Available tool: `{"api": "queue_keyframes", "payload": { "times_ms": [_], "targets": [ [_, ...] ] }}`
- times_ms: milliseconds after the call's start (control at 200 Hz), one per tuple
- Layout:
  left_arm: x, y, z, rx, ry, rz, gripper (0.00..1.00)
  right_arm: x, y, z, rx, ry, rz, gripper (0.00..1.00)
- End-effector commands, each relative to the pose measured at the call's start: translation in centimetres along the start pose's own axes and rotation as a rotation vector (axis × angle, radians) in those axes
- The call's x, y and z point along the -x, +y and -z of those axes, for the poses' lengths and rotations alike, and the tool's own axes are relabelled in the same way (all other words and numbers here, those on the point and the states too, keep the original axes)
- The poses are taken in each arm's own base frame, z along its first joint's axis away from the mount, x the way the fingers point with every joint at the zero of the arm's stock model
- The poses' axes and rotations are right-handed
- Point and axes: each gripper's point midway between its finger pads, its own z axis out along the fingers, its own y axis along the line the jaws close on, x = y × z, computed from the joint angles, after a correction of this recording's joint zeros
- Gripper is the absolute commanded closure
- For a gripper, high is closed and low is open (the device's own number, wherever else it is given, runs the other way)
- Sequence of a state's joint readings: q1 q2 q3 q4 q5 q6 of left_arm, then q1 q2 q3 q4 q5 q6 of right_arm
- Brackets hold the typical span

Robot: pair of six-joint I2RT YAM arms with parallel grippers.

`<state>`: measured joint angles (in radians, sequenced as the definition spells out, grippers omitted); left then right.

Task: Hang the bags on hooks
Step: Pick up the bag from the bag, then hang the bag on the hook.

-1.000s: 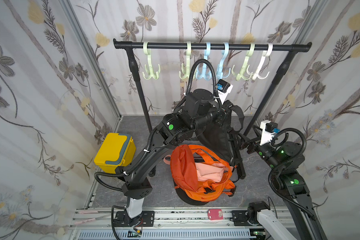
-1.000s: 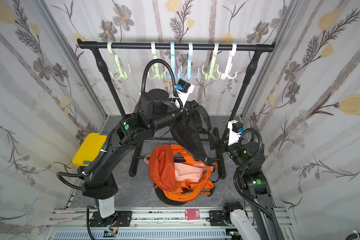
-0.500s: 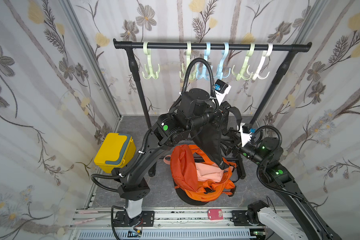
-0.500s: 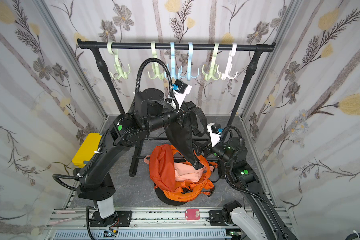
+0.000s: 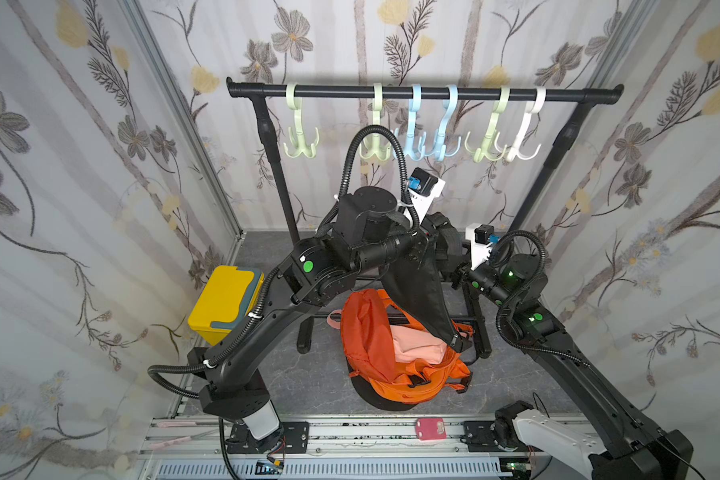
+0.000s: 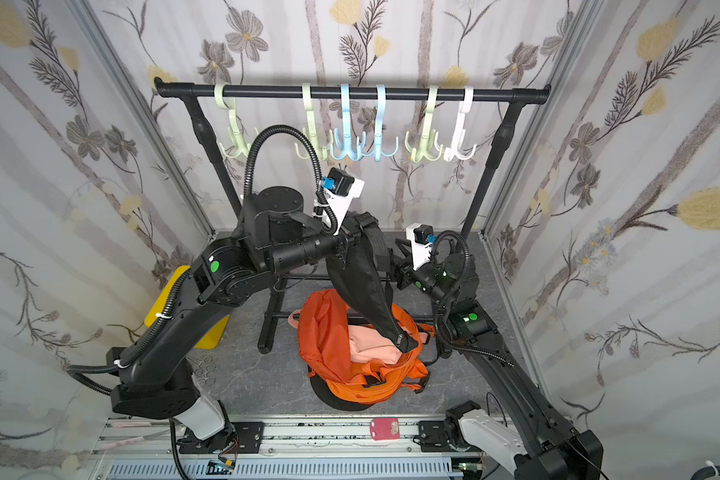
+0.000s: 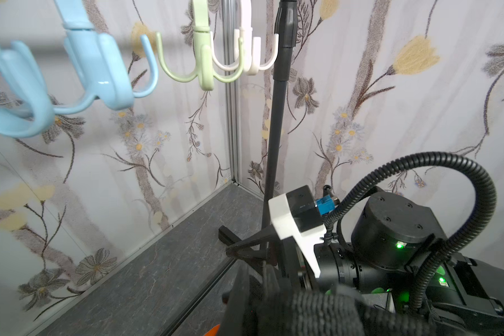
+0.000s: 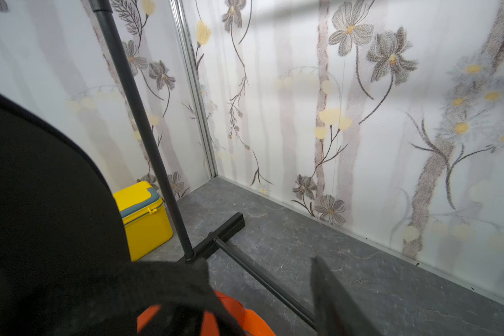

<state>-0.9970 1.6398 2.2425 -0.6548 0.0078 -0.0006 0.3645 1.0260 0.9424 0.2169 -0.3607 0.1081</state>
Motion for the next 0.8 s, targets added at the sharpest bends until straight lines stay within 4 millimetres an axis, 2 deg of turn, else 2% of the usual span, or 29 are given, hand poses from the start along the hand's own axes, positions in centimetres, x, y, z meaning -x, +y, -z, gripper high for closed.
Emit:
{"api": "queue_keyframes", "payload": {
  "times_ms": [0, 20, 195, 355, 420, 590, 739, 799],
  "targets": [
    [2.0, 1.1, 0.9, 0.014, -0.095, 0.038, 1.00, 3.2, -0.9, 1.2, -0.034, -0.108, 0.014, 0.94],
    [1.9, 1.4, 1.1, 0.022, -0.096, 0.043, 1.00, 3.5, -1.2, 1.6, -0.046, -0.119, 0.014, 1.00],
    [0.7, 3.9, 1.7, 0.072, -0.102, 0.083, 1.00, 7.1, -3.0, 5.8, -0.138, -0.204, 0.043, 1.00],
    [-0.4, 6.2, 1.2, 0.176, -0.083, 0.090, 1.00, 11.2, -2.0, 7.8, -0.138, -0.179, 0.141, 1.00],
    [-0.6, 7.1, 0.8, 0.225, -0.076, 0.090, 1.00, 12.9, -2.2, 8.4, -0.173, -0.158, 0.174, 1.00],
    [0.3, 8.4, 0.0, 0.294, -0.102, 0.101, 1.00, 18.3, -6.5, 9.7, -0.375, -0.186, 0.179, 1.00],
    [1.3, 7.4, -1.5, 0.261, -0.114, 0.107, 1.00, 22.9, -8.9, 9.8, -0.427, -0.248, 0.154, 1.00],
    [1.3, 6.9, -2.6, 0.249, -0.109, 0.108, 1.00, 24.0, -9.6, 9.4, -0.441, -0.258, 0.149, 1.00]
  ]
}}
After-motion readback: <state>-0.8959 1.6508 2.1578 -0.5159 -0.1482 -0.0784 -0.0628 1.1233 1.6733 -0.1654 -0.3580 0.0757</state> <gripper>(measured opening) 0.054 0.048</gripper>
